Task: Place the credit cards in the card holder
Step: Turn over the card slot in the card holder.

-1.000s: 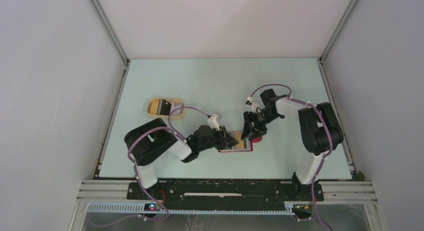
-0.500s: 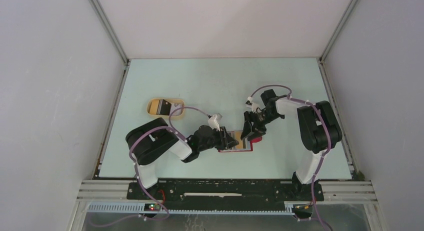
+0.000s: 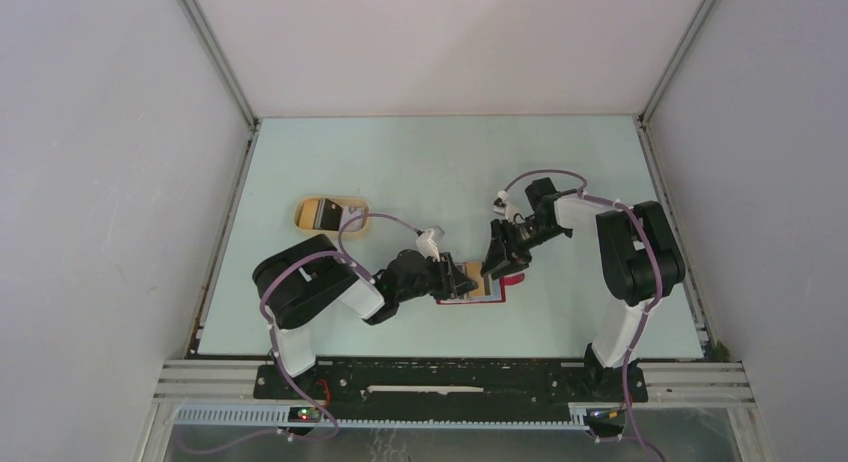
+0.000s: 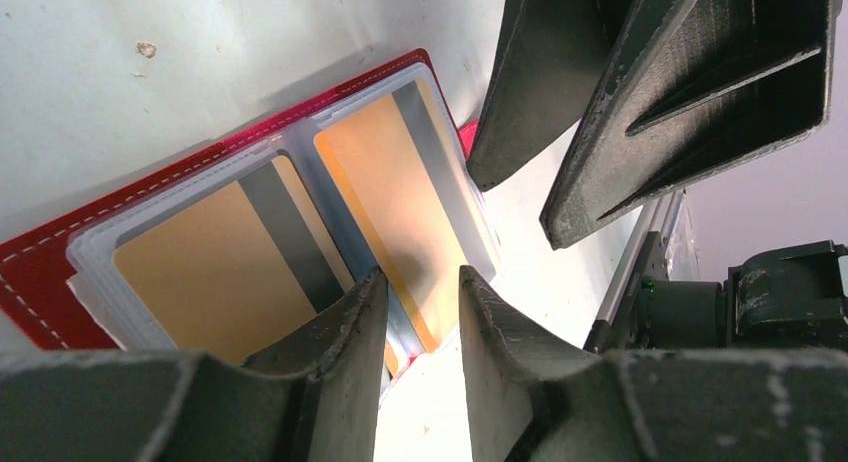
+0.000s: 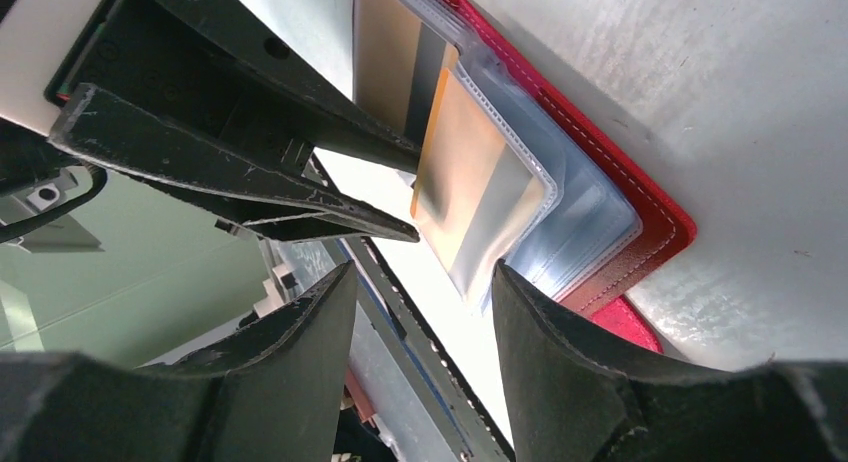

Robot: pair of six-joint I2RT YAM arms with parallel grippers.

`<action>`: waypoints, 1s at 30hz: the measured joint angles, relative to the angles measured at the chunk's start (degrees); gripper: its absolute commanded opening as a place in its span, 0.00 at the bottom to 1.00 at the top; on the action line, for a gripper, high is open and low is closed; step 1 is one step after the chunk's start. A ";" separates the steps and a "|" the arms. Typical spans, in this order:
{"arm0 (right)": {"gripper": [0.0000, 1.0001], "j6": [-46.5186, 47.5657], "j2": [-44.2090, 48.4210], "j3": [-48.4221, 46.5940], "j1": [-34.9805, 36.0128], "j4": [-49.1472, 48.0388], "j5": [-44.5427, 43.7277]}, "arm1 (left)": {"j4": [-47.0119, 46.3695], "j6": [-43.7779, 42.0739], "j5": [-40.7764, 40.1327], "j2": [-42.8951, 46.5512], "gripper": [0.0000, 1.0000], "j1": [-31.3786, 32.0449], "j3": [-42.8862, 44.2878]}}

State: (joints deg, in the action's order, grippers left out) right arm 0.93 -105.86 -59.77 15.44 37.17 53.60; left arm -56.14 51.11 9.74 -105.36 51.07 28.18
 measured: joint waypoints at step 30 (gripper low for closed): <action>0.58 -1.81 -1.05 0.02 -1.64 -1.73 -5.40 | -1.57 1.44 0.55 -0.50 0.32 -0.90 -0.52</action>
State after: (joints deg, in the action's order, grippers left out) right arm -0.89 -106.91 -59.75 13.80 35.44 48.21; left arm -57.71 52.56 10.28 -105.86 50.17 27.66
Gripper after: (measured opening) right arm 0.585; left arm 0.321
